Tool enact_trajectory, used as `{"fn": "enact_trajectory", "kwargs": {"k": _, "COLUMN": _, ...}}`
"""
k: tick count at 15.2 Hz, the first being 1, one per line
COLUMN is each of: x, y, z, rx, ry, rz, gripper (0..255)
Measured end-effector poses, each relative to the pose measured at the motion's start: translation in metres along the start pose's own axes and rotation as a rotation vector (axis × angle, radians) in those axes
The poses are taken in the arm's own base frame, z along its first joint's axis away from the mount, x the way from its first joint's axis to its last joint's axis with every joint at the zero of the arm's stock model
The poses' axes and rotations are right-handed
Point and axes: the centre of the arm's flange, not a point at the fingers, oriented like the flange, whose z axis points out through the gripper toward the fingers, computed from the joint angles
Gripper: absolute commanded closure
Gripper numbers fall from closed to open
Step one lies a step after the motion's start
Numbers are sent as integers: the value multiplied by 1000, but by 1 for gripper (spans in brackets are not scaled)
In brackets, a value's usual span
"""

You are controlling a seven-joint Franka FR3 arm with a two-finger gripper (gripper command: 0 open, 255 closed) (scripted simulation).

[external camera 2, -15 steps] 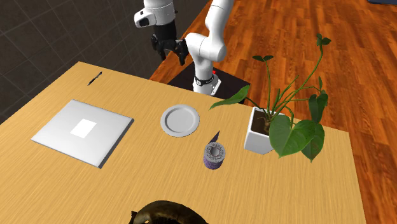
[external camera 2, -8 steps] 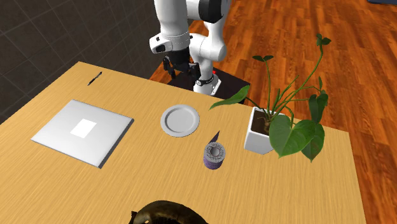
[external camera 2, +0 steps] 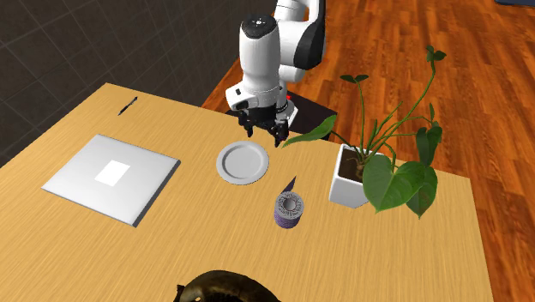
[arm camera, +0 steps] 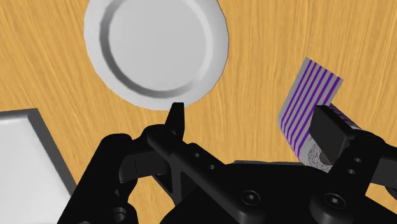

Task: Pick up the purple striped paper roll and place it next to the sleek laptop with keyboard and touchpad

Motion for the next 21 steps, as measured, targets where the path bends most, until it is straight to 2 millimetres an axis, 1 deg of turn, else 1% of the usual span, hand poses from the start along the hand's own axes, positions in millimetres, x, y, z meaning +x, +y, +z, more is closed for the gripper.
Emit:
{"fn": "enact_trajectory", "kwargs": {"k": 1, "x": 5, "y": -12, "z": 10, "rx": -5, "ry": 2, "rz": -4, "gripper": 0}}
{"fn": "enact_trajectory", "kwargs": {"k": 3, "x": 12, "y": -31, "z": 27, "rx": -14, "ry": 7, "rz": -11, "gripper": 0}}
{"fn": "enact_trajectory", "kwargs": {"k": 6, "x": 24, "y": -61, "z": 49, "rx": -29, "ry": 17, "rz": -21, "gripper": 0}}
{"fn": "enact_trajectory", "kwargs": {"k": 8, "x": 32, "y": -77, "z": 67, "rx": -38, "ry": 22, "rz": -28, "gripper": 0}}
{"fn": "enact_trajectory", "kwargs": {"k": 11, "x": 50, "y": -103, "z": 94, "rx": -51, "ry": 30, "rz": -38, "gripper": 0}}
{"fn": "enact_trajectory", "kwargs": {"k": 12, "x": 52, "y": -112, "z": 99, "rx": -53, "ry": 32, "rz": -41, "gripper": 0}}
{"fn": "enact_trajectory", "kwargs": {"k": 14, "x": 51, "y": -118, "z": 111, "rx": -55, "ry": 34, "rz": -42, "gripper": 0}}
{"fn": "enact_trajectory", "kwargs": {"k": 19, "x": 52, "y": -118, "z": 138, "rx": -55, "ry": 34, "rz": -42, "gripper": 0}}
{"fn": "enact_trajectory", "kwargs": {"k": 21, "x": 53, "y": -118, "z": 144, "rx": -55, "ry": 34, "rz": -43, "gripper": 0}}
